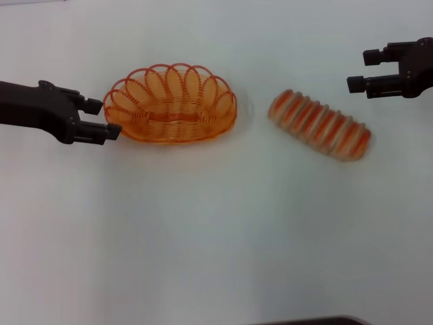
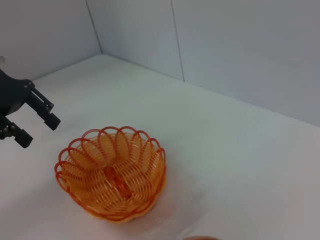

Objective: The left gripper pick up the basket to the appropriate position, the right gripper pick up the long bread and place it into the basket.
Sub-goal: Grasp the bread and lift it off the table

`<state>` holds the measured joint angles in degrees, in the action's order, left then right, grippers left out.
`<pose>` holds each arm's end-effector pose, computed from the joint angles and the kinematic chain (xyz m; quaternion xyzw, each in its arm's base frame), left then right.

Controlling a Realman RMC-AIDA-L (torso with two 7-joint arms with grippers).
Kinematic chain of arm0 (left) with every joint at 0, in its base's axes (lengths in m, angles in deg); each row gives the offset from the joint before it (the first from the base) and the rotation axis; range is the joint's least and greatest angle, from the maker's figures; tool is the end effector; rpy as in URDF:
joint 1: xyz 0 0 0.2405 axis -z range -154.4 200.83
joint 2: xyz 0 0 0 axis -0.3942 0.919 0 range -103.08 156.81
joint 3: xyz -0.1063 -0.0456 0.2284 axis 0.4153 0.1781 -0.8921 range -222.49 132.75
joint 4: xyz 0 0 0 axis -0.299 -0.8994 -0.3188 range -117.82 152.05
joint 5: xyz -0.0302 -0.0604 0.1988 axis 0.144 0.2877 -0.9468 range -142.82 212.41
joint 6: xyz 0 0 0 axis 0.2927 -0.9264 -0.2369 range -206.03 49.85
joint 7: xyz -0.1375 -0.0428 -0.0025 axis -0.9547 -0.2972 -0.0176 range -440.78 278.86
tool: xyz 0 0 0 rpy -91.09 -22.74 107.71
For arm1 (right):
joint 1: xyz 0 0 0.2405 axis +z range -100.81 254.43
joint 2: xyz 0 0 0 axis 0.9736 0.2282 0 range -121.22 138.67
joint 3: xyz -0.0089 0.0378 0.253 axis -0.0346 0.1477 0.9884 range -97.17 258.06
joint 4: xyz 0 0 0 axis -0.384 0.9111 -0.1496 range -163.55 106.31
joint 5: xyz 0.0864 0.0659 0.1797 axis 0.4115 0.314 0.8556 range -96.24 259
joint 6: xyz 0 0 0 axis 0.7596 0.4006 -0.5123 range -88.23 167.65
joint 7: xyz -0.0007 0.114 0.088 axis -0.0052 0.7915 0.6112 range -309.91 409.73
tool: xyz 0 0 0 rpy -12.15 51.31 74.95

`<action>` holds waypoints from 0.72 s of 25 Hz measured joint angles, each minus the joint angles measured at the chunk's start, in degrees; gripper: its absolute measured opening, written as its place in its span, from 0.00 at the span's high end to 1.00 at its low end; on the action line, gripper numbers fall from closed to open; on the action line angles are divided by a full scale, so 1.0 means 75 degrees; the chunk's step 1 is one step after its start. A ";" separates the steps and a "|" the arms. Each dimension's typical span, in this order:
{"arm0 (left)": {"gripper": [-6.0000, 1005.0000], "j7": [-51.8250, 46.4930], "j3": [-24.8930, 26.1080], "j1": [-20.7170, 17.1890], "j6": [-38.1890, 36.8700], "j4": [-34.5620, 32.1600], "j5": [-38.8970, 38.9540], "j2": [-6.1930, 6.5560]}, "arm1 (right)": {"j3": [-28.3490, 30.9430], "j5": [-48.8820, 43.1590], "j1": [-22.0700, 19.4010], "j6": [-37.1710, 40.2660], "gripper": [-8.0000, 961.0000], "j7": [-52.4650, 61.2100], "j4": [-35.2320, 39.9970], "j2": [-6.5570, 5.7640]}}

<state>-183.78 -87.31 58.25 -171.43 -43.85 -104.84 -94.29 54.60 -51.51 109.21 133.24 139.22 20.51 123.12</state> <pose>-0.2398 0.3535 0.0319 -0.9604 -0.2483 -0.0224 0.1243 0.2951 0.3451 0.0802 -0.9349 0.2648 0.1303 0.1971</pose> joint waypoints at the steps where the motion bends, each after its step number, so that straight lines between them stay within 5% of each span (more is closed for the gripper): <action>1: 0.36 0.0006 0.0001 -0.0023 -0.0049 -0.0042 0.0005 -0.0005 | 0.0000 0.0000 -0.0013 0.0011 0.19 -0.0017 -0.0001 -0.0002; 18: 0.36 0.0820 0.0306 -0.0639 -0.0273 -0.0060 0.0563 -0.0188 | 0.0185 0.0149 -0.0279 0.0179 0.19 -0.0496 -0.0008 -0.0007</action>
<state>-177.63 -85.01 53.46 -173.48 -44.30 -100.62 -95.70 55.99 -50.39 107.12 134.58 135.50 20.45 123.07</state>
